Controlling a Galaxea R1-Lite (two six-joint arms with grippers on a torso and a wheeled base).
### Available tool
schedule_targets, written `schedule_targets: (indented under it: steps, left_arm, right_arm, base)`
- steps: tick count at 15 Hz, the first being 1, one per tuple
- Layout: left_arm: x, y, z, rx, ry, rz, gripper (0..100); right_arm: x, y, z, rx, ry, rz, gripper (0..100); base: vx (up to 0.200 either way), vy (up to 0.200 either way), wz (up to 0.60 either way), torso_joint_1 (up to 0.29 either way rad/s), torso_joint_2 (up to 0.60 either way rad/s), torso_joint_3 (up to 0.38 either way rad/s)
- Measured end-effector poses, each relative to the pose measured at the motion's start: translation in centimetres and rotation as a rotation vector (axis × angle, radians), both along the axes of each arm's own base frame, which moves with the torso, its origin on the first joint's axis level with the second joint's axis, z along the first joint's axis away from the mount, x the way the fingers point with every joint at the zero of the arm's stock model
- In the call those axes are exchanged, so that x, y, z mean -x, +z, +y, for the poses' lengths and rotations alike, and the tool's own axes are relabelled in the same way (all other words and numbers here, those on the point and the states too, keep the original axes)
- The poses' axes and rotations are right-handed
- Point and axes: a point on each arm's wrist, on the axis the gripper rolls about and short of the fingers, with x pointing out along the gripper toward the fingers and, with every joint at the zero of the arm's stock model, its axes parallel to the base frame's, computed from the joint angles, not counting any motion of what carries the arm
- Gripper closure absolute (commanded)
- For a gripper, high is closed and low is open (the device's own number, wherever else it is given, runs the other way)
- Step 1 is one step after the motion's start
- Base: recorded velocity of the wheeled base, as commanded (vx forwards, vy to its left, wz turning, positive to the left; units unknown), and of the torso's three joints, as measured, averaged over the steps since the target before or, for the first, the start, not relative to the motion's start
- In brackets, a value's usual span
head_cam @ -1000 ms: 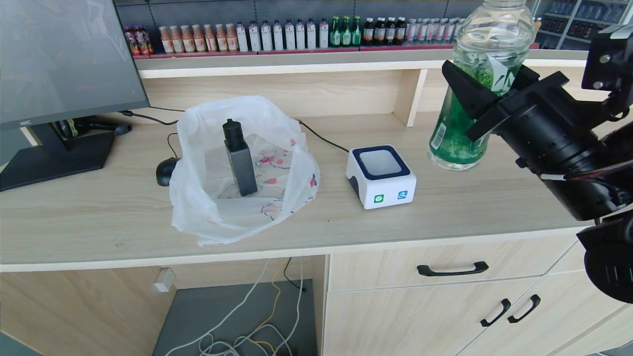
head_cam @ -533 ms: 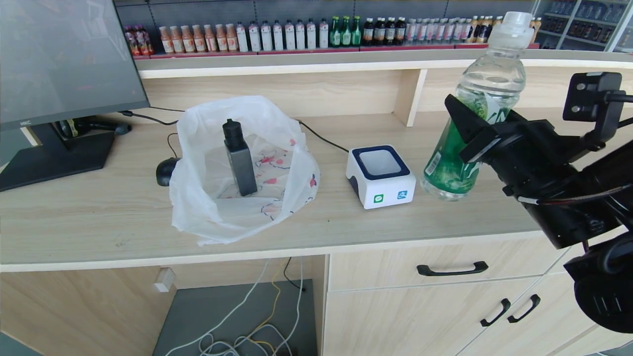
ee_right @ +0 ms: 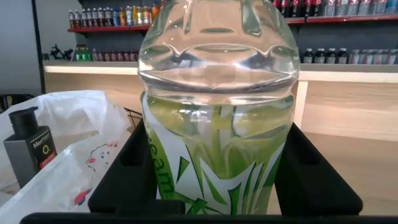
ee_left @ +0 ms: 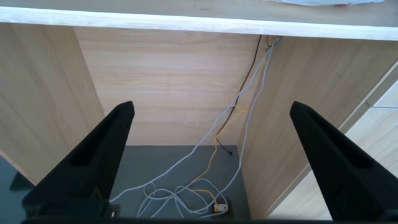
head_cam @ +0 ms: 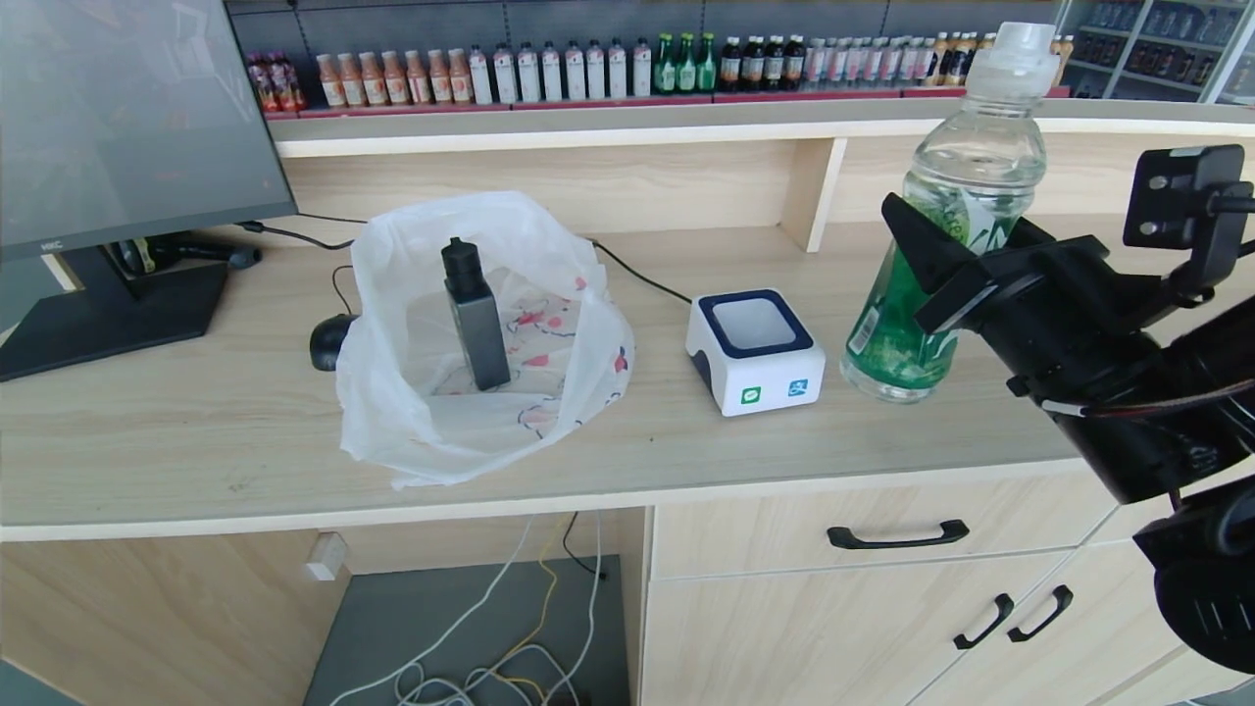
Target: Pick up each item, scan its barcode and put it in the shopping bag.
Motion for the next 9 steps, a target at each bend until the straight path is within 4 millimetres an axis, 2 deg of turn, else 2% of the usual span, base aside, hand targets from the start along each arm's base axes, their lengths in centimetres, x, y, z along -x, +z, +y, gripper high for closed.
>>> schedule_targets:
  steps: [5, 9]
  left_arm:
    - [0.0, 0.0, 0.0, 0.001, 0.000, 0.000, 0]
    - [0.0, 0.0, 0.0, 0.003, 0.000, 0.000, 0]
  right_arm:
    - [1.3, 0.4, -0.6, -0.006, 0.003, -0.010, 100]
    - [1.7, 0.6, -0.7, -0.028, 0.018, -0.008, 100]
  base:
    - [0.000, 0.200, 0.00, 0.005, 0.00, 0.001]
    - [0.000, 0.200, 0.00, 0.005, 0.00, 0.005]
